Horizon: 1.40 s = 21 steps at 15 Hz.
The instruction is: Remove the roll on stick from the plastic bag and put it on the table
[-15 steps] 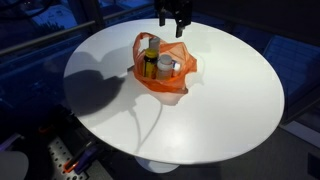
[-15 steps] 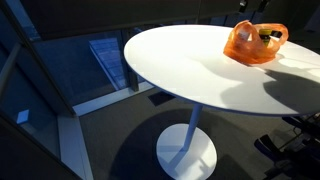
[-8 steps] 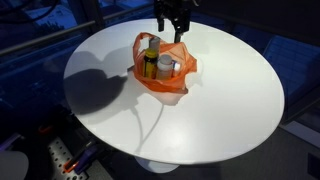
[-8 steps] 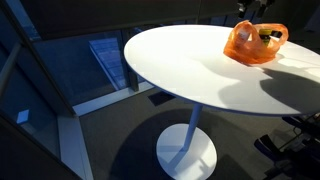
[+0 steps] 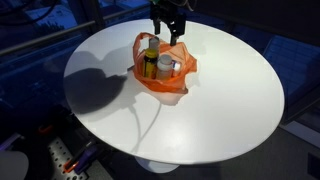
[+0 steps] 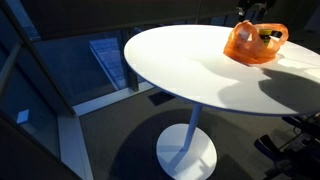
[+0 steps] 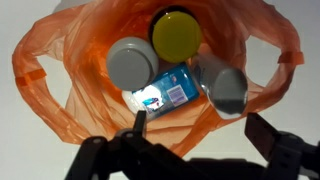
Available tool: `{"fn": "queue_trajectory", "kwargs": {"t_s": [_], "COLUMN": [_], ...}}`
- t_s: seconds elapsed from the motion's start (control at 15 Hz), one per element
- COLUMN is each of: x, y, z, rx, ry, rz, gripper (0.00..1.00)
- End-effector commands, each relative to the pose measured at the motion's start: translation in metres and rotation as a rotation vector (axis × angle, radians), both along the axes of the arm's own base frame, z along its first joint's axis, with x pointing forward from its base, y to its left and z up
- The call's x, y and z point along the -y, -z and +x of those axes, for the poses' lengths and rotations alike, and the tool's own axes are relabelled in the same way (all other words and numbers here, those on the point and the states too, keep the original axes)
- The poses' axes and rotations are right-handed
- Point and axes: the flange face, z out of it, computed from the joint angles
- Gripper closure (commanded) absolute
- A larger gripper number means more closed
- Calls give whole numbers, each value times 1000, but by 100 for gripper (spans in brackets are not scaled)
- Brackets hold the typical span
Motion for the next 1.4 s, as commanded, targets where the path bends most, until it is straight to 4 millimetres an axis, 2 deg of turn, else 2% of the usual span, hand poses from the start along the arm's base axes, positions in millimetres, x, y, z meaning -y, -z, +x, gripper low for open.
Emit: {"fn": "queue_trajectory", "kwargs": {"t_s": [0.0, 0.67, 0.73, 0.87, 1.13, 1.33], "x": [-5, -22, -23, -25, -25, -25], "y": [-1, 9, 9, 8, 1, -14], "z": [-8, -13, -13, -13, -10, -7], "rx": [-15, -27, -27, -25, -13, 12], "ry": [-22, -61, -64, -69, -71, -59], "rz": [-2, -4, -9, -15, -26, -20], "gripper": [0, 0, 7, 34, 66, 90]}}
